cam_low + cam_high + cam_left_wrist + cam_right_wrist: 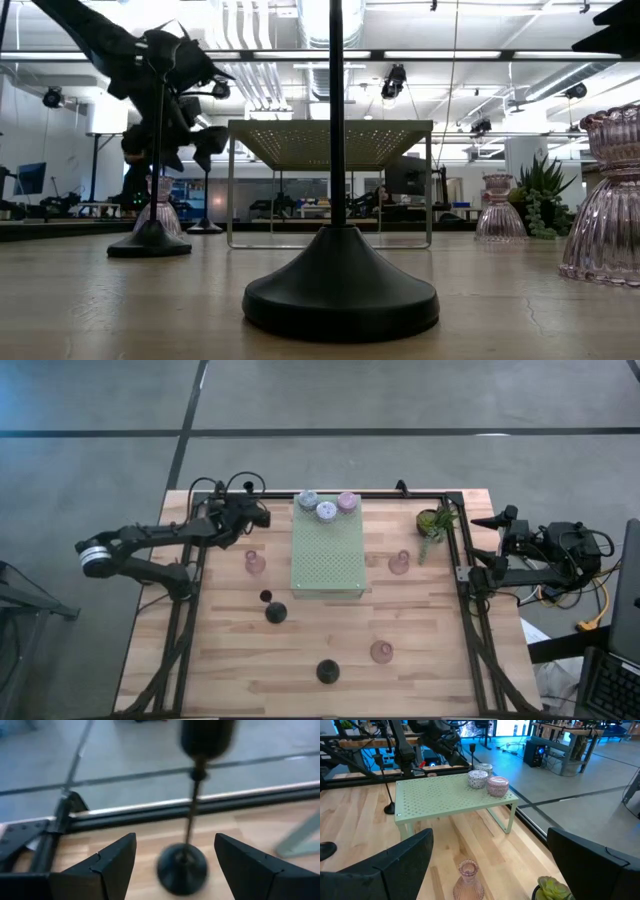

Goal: Pick & Place candle stick holders
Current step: Put the top black candle holder on the shelf

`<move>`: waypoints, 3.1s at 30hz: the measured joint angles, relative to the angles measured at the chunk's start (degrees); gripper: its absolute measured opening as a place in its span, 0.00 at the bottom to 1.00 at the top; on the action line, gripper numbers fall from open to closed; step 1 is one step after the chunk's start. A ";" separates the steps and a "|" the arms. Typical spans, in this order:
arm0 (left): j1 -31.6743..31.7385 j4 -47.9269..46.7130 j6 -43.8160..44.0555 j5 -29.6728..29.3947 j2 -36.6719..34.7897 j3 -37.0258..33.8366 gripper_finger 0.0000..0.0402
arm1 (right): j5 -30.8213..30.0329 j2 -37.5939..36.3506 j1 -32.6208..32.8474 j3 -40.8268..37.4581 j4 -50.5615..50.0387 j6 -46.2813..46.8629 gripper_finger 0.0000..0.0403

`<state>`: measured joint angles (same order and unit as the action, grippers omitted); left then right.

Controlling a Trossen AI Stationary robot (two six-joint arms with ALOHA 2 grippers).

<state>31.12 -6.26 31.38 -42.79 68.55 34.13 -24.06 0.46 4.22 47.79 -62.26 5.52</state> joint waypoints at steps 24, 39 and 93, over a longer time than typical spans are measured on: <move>8.03 27.47 -11.82 7.12 4.46 -7.12 0.68 | -0.02 0.00 0.01 -0.01 0.01 0.00 0.95; 8.32 32.22 -16.11 11.01 5.43 -7.06 0.07 | -0.01 0.01 0.01 0.00 0.00 0.00 0.95; 0.98 -16.39 -40.39 63.38 2.90 39.54 0.03 | -0.01 0.00 0.00 -0.01 0.00 0.00 0.95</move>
<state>32.10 -22.65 -9.00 20.59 71.45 73.67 -24.07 0.47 4.22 47.78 -62.26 5.52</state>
